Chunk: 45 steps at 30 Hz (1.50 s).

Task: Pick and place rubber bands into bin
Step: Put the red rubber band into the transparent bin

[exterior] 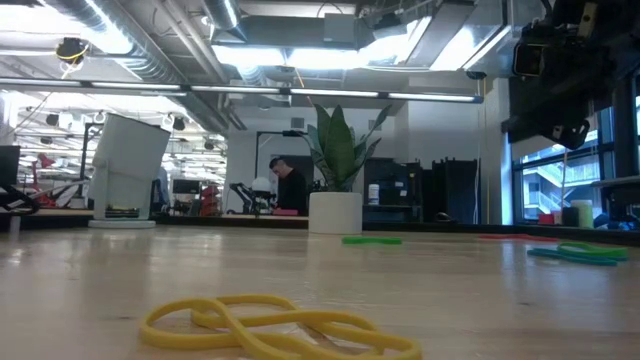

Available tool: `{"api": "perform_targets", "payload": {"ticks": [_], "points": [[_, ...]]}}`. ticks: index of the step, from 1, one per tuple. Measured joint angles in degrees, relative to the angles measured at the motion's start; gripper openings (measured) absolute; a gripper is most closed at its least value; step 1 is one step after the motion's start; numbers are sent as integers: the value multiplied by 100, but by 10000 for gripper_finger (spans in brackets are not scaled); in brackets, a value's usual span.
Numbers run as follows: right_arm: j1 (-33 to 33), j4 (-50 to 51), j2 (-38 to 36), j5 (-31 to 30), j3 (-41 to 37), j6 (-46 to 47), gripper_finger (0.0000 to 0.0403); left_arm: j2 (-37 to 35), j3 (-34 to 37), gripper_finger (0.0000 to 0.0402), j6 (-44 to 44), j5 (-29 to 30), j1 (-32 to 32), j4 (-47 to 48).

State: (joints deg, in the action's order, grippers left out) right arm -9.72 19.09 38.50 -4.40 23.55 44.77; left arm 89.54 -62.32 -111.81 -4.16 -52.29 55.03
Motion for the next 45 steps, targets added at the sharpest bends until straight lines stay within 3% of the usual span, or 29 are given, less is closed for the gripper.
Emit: {"api": "perform_targets", "payload": {"ticks": [6,12,16,19,25,29,32,39,42,45], "points": [[0,0,0,-2,0,0,96,-702,-57,144,-176,269,0,98],[0,0,0,-45,0,0,96,-1357,-59,143,-17,1685,245,305],[0,0,0,-285,0,1,96,-1700,-63,134,1302,2795,937,357],[1,0,0,-513,0,1,96,-1861,-63,107,2842,2958,1769,187],[4,-4,0,-996,0,0,96,-1887,-63,12,6386,2492,3604,-830],[7,-7,0,-1075,0,-26,96,-1887,-63,2,8426,1982,4731,-1735],[71,-159,0,-1457,-4,17,96,-1851,-63,2,9537,1529,5476,-2069],[1106,-436,217,-1716,186,-316,67,-1107,-63,1,11092,-107,6819,-2231],[1754,56,569,-1659,594,-503,52,-646,-63,1,11347,-612,7051,-2599],[2445,896,1094,-1506,1178,-784,45,-234,-63,2,11391,-745,7131,-2992]]}}
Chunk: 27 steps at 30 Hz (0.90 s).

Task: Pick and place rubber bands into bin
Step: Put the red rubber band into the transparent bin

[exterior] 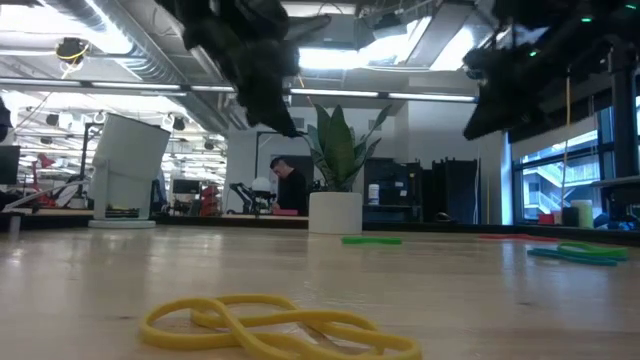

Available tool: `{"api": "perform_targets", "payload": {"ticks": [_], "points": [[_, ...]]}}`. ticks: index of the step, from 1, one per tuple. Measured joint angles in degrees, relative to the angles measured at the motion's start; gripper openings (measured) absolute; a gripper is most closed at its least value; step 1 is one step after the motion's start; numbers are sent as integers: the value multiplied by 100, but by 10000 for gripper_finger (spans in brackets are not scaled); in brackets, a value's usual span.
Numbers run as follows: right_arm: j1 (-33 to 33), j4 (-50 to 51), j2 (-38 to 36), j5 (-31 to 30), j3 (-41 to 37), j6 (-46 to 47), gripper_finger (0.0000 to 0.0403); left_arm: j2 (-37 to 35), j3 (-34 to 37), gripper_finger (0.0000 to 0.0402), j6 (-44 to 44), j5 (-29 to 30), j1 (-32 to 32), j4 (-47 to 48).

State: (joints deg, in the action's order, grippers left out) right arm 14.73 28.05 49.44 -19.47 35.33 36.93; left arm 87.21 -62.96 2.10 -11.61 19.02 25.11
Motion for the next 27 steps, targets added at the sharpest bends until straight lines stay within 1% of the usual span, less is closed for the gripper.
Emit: {"api": "perform_targets", "payload": {"ticks": [3,5,7,9,12,15,22,27], "points": [[719,1285,654,70,597,0,43,303,0,2,-175,-4,-2,-333],[1202,2044,1106,279,896,-65,43,448,0,2,-358,-11,-18,-506],[1594,2512,1537,439,1067,-231,43,550,0,1,-426,-11,-53,-512],[1914,2776,1936,505,1091,-419,44,612,0,2,-434,-11,-83,-534],[2267,2730,2404,559,1045,-695,58,651,0,3,-441,-12,-131,-569],[2521,2705,2758,566,1023,-948,83,653,0,3,-441,-11,-148,-571],[3032,2210,3254,560,1023,-1324,150,653,0,5,-437,-5,-168,-569],[3386,2086,3632,558,1023,-1537,184,653,0,8,-437,-3,-168,-568]]}}
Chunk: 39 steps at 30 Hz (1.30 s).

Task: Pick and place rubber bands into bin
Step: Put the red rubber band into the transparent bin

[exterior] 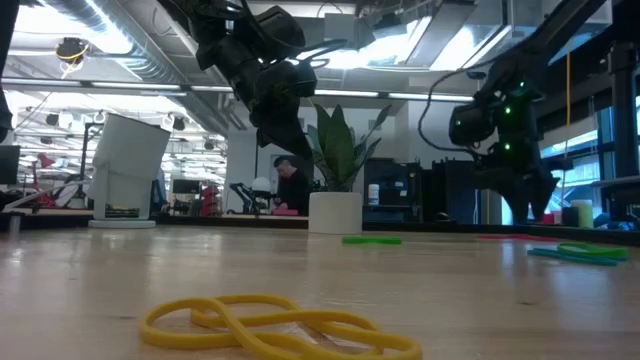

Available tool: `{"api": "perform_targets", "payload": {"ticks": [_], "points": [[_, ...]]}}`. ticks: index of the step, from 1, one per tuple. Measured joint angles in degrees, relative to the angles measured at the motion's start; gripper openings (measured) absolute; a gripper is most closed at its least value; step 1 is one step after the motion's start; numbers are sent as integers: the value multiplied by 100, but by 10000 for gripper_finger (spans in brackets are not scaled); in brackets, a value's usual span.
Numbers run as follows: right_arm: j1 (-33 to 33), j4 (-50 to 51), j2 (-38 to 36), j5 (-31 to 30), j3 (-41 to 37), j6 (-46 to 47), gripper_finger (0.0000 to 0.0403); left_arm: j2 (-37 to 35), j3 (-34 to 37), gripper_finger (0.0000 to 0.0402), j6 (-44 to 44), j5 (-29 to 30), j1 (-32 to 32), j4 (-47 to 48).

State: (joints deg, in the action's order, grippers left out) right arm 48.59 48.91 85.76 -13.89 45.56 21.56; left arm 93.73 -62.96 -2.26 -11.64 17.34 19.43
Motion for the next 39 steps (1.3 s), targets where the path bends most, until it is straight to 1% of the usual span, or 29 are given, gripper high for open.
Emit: {"api": "perform_targets", "payload": {"ticks": [4,12,26,30,36,39], "points": [[168,1,236,0,-2,-164,194,0,0,6,0,2,0,1],[193,-98,415,2,-2,-552,190,0,0,8,2,2,0,1],[184,-287,415,42,-101,-719,188,0,2,8,0,2,0,1],[94,-528,415,29,-211,-678,188,0,2,7,2,2,0,1],[68,-571,413,22,-227,-559,188,0,2,8,1,2,0,2],[25,-607,402,38,-274,-552,173,2,2,8,2,2,0,1]]}}
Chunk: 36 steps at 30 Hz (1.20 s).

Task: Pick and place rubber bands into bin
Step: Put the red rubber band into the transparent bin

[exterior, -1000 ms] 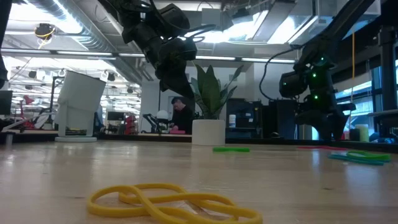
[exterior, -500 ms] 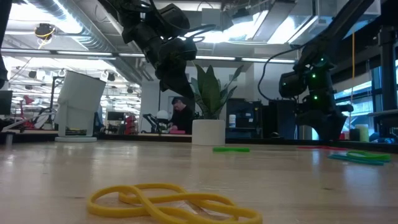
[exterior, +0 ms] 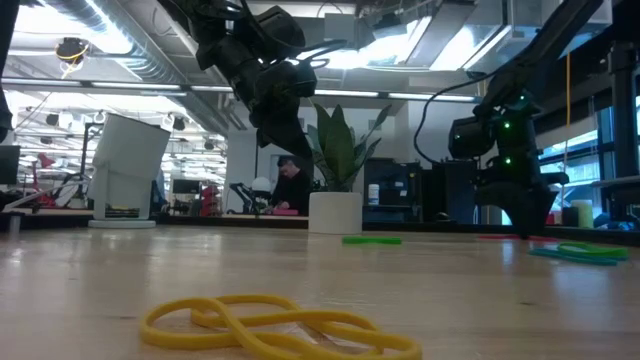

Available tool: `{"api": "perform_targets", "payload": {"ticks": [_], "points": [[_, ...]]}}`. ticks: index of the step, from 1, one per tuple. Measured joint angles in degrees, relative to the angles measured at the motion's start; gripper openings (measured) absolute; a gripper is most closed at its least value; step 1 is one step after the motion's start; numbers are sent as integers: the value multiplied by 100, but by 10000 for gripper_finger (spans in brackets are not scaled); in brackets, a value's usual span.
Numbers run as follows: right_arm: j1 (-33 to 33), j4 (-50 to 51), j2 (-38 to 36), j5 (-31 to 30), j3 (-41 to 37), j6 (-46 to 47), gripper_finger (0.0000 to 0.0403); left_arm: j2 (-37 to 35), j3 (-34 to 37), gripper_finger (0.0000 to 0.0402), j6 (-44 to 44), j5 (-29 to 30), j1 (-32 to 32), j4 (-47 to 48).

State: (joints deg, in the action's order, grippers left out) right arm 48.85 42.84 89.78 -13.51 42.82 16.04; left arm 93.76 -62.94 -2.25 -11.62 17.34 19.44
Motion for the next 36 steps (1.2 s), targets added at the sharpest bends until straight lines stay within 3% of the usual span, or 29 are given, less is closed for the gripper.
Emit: {"api": "perform_targets", "payload": {"ticks": [4,7,9,13,16,18,23,29,36], "points": [[-207,-158,-15,3,-194,48,108,0,0,6,-161,-2,0,-16],[-349,-379,-50,176,-396,206,37,0,0,8,-658,-2,0,-42],[-350,-464,-93,266,-491,325,12,0,0,9,-1022,0,0,-42],[-453,-230,-376,520,-535,406,8,0,1,10,-1315,36,-1,-51],[-618,211,-933,1169,-467,536,3,0,4,10,-1311,265,-2,-173],[-717,-29,-1462,1232,-289,688,4,0,4,10,-1311,413,-2,-229],[-1290,144,-2843,1186,-206,1222,2,0,4,11,-1352,904,-2,-343],[-2285,128,-4295,1085,-198,1928,1,0,4,7,-1371,911,-9,-519],[-3664,-209,-4949,529,-195,2554,1,0,6,8,-1848,913,-72,-893]]}}
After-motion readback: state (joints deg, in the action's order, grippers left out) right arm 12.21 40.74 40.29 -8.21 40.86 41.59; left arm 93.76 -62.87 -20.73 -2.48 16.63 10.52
